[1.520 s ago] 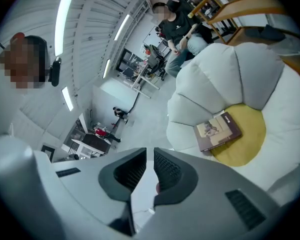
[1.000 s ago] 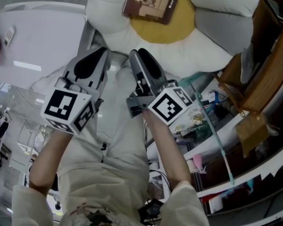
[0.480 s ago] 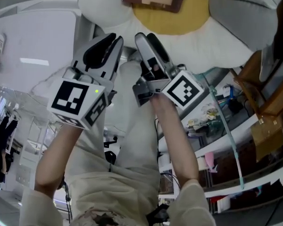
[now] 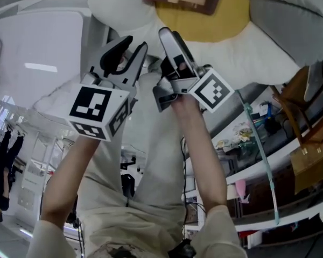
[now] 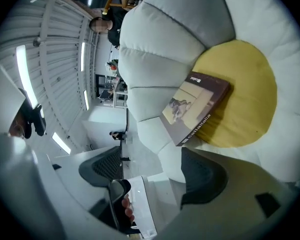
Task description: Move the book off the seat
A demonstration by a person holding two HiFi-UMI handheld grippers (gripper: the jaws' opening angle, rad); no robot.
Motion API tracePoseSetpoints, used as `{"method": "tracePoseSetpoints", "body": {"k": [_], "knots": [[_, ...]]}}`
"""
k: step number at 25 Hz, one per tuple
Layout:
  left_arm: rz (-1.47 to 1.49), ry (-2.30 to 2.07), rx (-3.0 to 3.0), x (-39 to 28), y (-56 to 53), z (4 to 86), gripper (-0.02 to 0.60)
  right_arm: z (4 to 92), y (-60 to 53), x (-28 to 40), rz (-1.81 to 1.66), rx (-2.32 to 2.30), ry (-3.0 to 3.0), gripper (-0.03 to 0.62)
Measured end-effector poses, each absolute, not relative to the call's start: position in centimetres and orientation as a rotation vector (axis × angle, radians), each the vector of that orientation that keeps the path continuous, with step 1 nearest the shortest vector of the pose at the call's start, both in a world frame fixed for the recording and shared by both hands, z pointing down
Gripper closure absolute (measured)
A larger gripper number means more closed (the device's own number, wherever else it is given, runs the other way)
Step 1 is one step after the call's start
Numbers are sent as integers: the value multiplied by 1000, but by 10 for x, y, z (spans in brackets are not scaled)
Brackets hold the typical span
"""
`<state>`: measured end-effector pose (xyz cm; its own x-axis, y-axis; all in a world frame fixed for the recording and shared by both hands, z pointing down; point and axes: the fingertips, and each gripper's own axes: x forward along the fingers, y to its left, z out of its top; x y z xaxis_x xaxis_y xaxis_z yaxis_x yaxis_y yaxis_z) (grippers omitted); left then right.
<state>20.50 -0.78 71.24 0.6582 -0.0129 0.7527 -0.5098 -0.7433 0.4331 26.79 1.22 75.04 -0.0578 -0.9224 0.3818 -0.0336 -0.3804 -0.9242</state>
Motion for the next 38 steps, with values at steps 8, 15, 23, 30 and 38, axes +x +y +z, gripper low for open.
{"method": "tracePoseSetpoints", "body": {"k": [8,15,23,30,38], "knots": [[1005,-437,2171,201,-5,742,462,804,9,275,-1494,-1340,922,229],[1056,-442,2127,199,5,779,495,843,2,289,-1476,-1337,859,230],[1056,-495,2106,187,1,794,543,870,-14,279,-1508,-1295,860,230],[1016,-527,2085,183,3,802,569,888,-28,272,-1557,-1266,882,230],[950,-615,2041,171,-11,812,569,915,-30,280,-1542,-1295,800,232]]}}
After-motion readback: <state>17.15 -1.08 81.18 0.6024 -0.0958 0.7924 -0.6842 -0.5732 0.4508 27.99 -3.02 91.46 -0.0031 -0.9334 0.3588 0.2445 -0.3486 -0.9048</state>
